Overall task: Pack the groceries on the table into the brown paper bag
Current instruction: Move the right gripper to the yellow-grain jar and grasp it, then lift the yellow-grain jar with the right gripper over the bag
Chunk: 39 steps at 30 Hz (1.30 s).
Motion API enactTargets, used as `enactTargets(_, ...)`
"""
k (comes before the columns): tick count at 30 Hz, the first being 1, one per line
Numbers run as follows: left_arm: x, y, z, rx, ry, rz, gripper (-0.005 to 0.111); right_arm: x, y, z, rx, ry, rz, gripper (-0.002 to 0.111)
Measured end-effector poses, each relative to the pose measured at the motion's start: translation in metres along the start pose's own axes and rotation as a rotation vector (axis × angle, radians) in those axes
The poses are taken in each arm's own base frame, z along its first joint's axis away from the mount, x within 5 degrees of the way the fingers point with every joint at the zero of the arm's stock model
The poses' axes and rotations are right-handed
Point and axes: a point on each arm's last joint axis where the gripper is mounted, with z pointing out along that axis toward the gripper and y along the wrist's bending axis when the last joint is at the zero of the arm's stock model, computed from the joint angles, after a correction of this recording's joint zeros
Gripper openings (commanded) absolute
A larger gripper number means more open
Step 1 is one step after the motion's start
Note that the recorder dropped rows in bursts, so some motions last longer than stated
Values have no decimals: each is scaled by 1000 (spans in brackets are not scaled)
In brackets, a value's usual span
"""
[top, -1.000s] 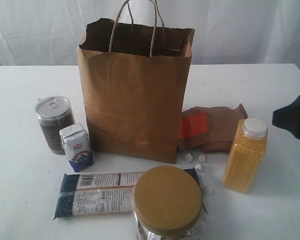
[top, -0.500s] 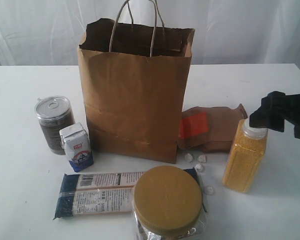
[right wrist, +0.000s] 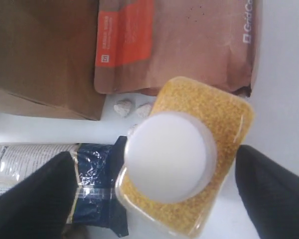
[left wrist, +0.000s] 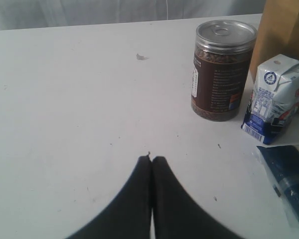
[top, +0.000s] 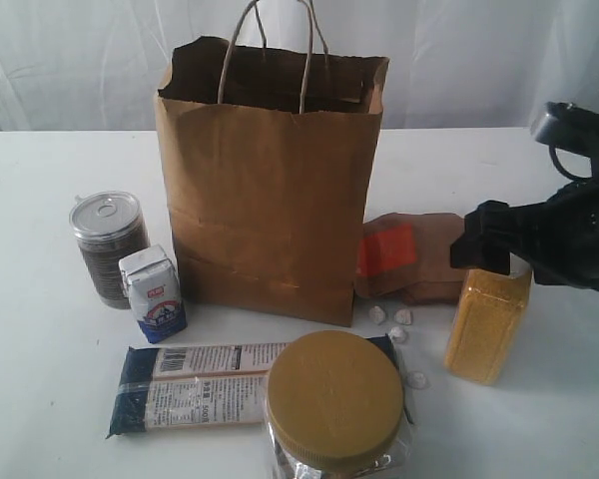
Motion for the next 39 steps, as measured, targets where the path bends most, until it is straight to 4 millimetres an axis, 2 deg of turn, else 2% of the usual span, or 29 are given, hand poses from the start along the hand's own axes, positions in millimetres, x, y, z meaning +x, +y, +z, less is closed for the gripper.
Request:
enactTargets(8, 0, 0, 0, 0, 0, 0, 0, 2, -10, 22, 54, 73, -3, 79)
enactTargets(10, 0, 0, 0, 0, 0, 0, 0, 2, -12, 27, 61, 82, 0, 76)
enactTargets(20, 0, 0, 0, 0, 0, 0, 0, 1, -16, 37, 85, 78, 4, 27)
enactTargets(27, 0, 0, 0, 0, 0, 0, 0, 0, -16, 37, 84, 78, -7, 5)
enactTargets(29, 0, 0, 0, 0, 0, 0, 0, 0, -15, 36, 81, 90, -24, 0)
enactTargets(32, 0, 0, 0, 0, 0, 0, 0, -1, -9, 27, 72, 103, -77, 0)
enactTargets(39, 0, 0, 0, 0, 0, 0, 0, -23, 13, -16, 28, -3, -151, 0)
